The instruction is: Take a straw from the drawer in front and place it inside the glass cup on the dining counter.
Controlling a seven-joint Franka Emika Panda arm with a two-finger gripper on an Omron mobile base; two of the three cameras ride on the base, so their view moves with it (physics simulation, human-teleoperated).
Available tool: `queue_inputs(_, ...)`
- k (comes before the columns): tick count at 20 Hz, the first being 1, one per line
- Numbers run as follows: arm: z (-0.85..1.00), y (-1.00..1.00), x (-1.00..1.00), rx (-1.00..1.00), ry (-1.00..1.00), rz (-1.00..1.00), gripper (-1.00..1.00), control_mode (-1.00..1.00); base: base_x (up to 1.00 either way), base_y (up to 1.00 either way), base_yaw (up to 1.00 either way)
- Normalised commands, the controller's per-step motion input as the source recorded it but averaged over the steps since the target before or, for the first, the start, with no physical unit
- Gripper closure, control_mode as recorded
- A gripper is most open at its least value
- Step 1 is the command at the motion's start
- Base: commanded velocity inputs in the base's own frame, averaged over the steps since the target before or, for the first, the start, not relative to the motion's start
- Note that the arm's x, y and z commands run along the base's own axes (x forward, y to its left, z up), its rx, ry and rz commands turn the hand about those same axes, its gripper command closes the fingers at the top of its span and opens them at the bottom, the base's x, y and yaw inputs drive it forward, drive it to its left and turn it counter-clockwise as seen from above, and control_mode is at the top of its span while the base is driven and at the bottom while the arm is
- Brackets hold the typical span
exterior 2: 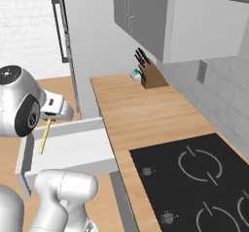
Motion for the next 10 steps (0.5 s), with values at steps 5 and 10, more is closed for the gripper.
queue_inputs(5, 0.0, 0.0, 0.0, 0.0, 0.0, 0.0, 1.0, 1.0, -1.0, 0.06, -0.02)
queue_inputs(10, 0.0, 0.0, 0.0, 0.0, 0.0, 0.0, 1.0, 1.0, -0.79, 0.61, 0.52)
